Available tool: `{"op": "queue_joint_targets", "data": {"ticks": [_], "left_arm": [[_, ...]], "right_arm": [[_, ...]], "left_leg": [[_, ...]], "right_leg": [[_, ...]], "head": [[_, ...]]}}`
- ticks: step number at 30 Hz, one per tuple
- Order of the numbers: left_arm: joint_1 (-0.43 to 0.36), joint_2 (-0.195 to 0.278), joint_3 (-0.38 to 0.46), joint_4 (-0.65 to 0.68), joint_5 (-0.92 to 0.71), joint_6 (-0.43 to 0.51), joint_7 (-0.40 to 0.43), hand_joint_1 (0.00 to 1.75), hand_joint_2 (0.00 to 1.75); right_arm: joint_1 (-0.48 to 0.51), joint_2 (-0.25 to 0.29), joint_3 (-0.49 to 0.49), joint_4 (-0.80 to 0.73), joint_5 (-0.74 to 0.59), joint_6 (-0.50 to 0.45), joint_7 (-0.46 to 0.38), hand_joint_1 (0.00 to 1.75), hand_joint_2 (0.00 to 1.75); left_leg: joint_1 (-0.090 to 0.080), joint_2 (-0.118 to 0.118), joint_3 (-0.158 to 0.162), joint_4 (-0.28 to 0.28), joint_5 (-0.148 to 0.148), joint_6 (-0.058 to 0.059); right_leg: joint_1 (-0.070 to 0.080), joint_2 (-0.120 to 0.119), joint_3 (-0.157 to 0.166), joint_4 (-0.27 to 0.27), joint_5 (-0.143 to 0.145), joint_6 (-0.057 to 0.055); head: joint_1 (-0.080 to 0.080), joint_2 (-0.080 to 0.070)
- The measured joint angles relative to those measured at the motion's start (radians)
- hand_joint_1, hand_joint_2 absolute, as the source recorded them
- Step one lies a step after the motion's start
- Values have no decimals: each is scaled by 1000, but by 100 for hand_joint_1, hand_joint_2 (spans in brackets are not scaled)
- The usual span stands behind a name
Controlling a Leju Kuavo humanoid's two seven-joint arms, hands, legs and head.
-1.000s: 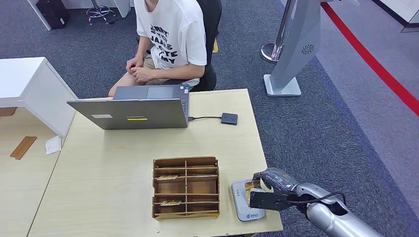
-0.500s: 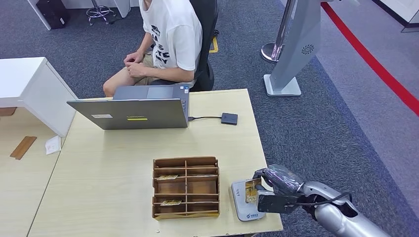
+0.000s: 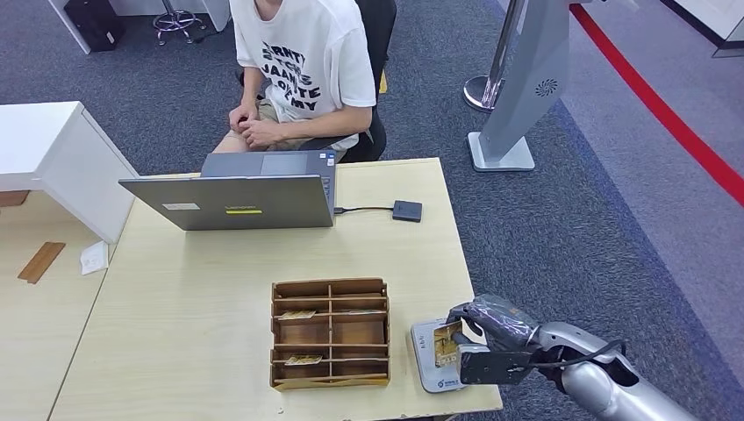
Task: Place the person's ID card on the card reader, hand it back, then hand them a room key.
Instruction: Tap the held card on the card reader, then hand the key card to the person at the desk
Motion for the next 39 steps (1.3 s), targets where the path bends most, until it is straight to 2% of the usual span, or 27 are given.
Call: {"op": "queue_joint_targets", "data": {"ticks": [22, 39], "left_arm": [[-1, 0, 0, 0, -10, -3, 2, 0, 0], [-1, 0, 0, 0, -16, -3, 3, 0, 0]], "right_arm": [[-41, 37, 75, 74, 7, -8, 26, 175, 175], [-63, 67, 86, 134, 10, -26, 42, 175, 175]], "left_leg": [[0, 0, 0, 0, 0, 0], [0, 0, 0, 0, 0, 0]], "right_leg": [[0, 0, 0, 0, 0, 0], [0, 0, 0, 0, 0, 0]], "head": [[0, 0], [0, 0]]}}
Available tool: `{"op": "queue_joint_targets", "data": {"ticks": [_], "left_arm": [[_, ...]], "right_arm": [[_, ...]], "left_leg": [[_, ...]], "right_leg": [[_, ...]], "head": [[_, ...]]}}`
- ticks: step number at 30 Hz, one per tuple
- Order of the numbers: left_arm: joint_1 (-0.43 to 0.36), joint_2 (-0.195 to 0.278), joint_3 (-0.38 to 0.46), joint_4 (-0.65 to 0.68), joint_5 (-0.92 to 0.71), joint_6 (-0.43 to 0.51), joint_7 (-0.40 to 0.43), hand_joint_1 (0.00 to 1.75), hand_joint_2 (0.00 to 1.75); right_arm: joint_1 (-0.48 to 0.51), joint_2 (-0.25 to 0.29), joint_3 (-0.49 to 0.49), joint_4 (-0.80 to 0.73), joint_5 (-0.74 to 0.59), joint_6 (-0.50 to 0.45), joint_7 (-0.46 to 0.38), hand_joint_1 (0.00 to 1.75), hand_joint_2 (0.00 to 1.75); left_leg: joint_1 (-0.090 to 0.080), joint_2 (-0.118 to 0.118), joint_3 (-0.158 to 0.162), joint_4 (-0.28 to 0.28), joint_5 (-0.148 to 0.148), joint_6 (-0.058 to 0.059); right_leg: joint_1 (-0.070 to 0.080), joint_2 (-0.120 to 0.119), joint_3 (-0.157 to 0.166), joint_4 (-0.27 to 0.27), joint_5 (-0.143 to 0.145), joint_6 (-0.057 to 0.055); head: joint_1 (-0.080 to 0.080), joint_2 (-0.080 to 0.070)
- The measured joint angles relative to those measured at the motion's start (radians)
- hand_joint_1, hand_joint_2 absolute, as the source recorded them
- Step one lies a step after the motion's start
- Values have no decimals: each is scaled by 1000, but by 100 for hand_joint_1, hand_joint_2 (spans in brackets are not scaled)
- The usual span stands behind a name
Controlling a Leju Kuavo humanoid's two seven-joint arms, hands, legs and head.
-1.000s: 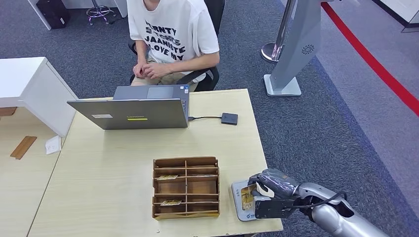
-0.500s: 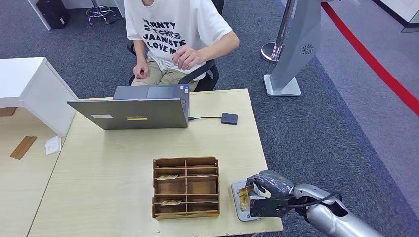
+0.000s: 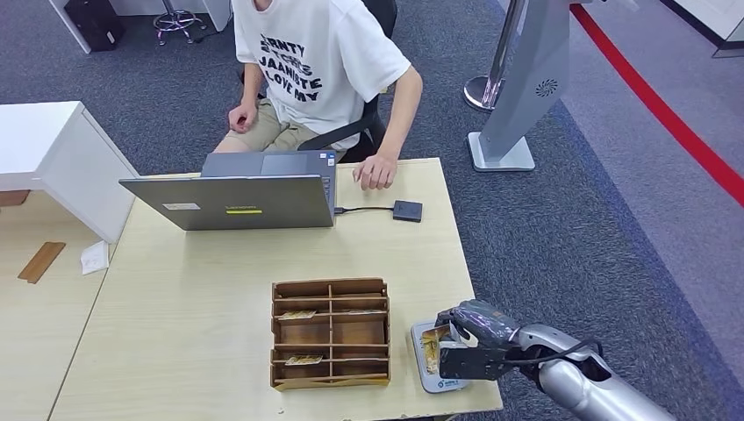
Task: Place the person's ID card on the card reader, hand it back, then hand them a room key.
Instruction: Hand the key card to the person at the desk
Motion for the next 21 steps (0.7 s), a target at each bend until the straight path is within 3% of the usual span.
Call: {"op": "queue_joint_targets", "data": {"ticks": [21], "left_arm": [[0, 0, 0, 0, -4, 3, 8, 0, 0]], "right_arm": [[-17, 33, 12, 55, 36, -26, 43, 175, 175]], "left_leg": [[0, 0, 0, 0, 0, 0]], "right_leg": [[0, 0, 0, 0, 0, 0]], "head": [[0, 0]]}}
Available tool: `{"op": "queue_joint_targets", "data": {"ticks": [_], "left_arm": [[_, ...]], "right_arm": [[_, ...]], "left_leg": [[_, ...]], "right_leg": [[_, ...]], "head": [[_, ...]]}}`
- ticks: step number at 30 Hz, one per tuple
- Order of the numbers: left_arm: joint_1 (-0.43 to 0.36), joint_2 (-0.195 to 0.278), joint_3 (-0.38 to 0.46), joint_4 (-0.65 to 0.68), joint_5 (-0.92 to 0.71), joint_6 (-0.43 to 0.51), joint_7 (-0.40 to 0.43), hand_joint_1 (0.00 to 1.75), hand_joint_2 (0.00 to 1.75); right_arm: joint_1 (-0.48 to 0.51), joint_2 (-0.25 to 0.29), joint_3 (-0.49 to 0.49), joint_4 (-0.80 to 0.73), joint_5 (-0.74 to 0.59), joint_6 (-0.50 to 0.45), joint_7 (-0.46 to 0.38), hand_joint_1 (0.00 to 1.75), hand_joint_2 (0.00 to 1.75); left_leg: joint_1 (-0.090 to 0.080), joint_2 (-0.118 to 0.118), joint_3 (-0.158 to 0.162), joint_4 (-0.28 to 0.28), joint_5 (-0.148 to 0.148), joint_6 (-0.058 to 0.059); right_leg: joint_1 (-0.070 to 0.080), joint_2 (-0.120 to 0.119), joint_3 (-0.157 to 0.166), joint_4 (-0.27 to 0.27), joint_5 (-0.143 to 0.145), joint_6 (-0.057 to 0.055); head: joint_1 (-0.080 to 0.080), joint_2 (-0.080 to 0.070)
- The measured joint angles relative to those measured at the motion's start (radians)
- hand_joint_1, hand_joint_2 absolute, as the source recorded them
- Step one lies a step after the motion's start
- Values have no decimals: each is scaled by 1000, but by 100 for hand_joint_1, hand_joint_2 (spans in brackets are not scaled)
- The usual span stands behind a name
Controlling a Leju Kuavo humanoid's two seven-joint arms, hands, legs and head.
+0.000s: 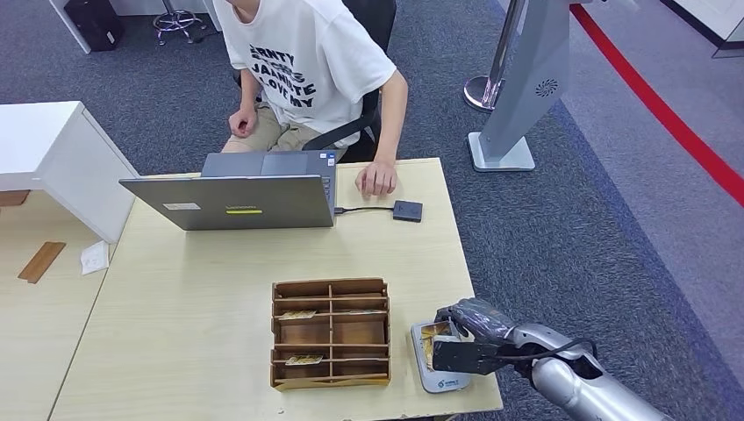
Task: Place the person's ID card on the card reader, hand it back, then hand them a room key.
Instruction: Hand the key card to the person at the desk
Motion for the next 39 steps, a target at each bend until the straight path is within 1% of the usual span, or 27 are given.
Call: {"op": "queue_joint_targets", "data": {"ticks": [8, 19, 22, 25, 29, 34, 36, 39], "left_arm": [[0, 0, 0, 0, 0, 0, 1, 0, 0], [0, 0, 0, 0, 0, 0, 1, 0, 0], [0, 0, 0, 0, 0, 0, 1, 0, 0], [0, 0, 0, 0, 0, 1, 0, 0, 0], [0, -1, 0, 0, 3, 3, -2, 0, 0], [0, -2, 0, 0, 5, 4, -4, 0, 0], [0, -2, 0, 0, 9, 7, -5, 0, 0], [1, -4, 0, 0, 13, 12, -6, 0, 0]], "right_arm": [[-5, 9, 6, 16, 21, -13, 17, 175, 175], [-6, 13, 6, 21, 22, -16, 18, 175, 175], [-2, 13, 3, 18, 5, -30, 4, 175, 175], [30, 15, -25, -9, -32, -68, -33, 175, 175], [98, 49, -107, -79, -40, -114, -59, 175, 175], [131, 86, -163, -128, -39, -128, -62, 175, 175], [152, 104, -188, -150, -46, -155, -78, 175, 175], [196, 149, -240, -207, -66, -210, -110, 175, 175]], "left_leg": [[0, 0, 0, 0, 0, 0], [0, 0, 0, 0, 0, 0], [0, 0, 0, 0, 0, 0], [0, 0, 0, 0, 0, 0], [0, 0, 0, 0, 0, 0], [0, 0, 0, 0, 0, 0], [0, 0, 0, 0, 0, 0], [0, 0, 0, 0, 0, 0]], "right_leg": [[0, 0, 0, 0, 0, 0], [0, 0, 0, 0, 0, 0], [0, 0, 0, 0, 0, 0], [0, 0, 0, 0, 0, 0], [0, 0, 0, 0, 0, 0], [0, 1, 0, 0, 0, 1], [0, 0, 0, 0, 0, 1], [0, 0, 0, 0, 0, 1]], "head": [[0, 0], [0, 0], [0, 0], [0, 0], [0, 0], [0, 0], [0, 0], [0, 0]]}}
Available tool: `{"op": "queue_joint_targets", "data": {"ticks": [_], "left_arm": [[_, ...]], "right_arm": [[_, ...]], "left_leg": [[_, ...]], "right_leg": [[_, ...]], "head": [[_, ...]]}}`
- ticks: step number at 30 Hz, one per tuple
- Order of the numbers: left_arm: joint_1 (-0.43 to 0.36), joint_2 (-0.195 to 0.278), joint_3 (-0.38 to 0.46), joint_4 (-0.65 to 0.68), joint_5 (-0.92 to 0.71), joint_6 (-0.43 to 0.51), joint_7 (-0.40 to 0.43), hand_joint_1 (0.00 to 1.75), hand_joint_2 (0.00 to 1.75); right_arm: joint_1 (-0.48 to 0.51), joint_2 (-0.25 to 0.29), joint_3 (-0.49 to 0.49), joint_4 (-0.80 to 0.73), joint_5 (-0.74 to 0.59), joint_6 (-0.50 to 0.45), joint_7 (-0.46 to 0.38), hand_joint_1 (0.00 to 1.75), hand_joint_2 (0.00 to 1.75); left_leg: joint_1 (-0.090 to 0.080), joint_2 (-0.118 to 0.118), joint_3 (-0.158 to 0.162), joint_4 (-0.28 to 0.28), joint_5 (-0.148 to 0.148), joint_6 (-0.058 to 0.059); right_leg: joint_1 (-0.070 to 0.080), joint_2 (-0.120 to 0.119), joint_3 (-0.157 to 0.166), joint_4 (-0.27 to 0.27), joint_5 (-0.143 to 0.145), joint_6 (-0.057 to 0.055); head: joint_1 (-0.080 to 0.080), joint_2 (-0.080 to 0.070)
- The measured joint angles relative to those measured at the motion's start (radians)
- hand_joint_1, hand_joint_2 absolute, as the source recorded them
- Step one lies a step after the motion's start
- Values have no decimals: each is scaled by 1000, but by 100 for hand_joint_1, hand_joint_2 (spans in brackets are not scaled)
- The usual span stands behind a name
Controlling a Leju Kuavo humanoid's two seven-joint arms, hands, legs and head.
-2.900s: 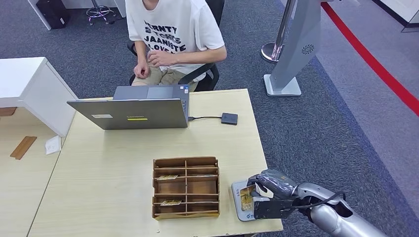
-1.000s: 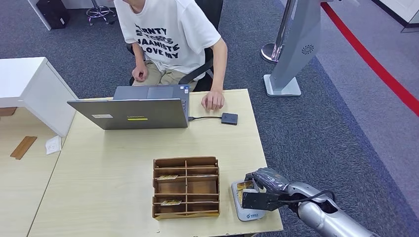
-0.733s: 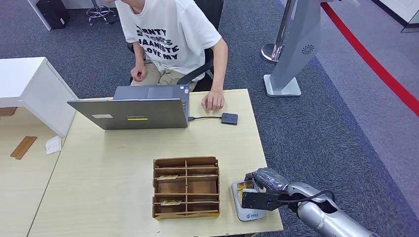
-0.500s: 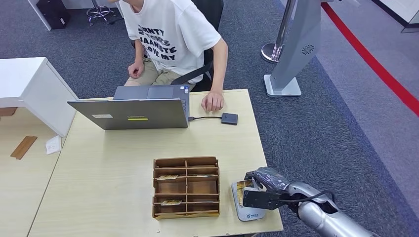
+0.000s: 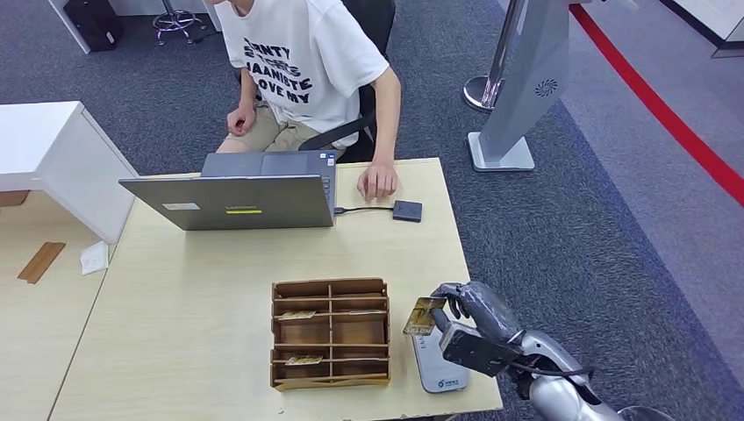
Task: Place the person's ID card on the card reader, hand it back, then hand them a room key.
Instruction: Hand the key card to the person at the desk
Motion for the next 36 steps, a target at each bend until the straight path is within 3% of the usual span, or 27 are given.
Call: {"op": "queue_joint_targets", "data": {"ticks": [8, 18, 28, 36], "left_arm": [[0, -5, 0, 0, -4, 6, -1, 0, 0], [-1, -7, 0, 0, -20, 7, -1, 0, 0], [-2, -8, -3, 0, -38, 6, -1, 0, 0], [-8, -10, -36, 0, -86, -1, 0, 0, 0]], "right_arm": [[87, 125, -125, -166, -93, -93, -72, 175, 175], [94, 204, -169, -237, -115, -132, -128, 175, 175], [30, 234, -149, -248, -81, -149, -132, 175, 175], [-173, 271, -49, -179, 111, -200, -49, 175, 175]], "left_leg": [[0, 0, 0, 0, 0, 0], [0, 0, 0, 0, 0, 0], [0, 1, 0, 0, 0, 0], [0, 2, 0, 0, 2, 1]], "right_leg": [[0, 0, 0, 0, 0, 0], [0, 0, 0, 0, 0, 0], [0, 1, 0, 0, 0, 0], [0, 2, 0, 0, 1, 0]], "head": [[0, 0], [0, 0], [0, 0], [0, 0]]}}
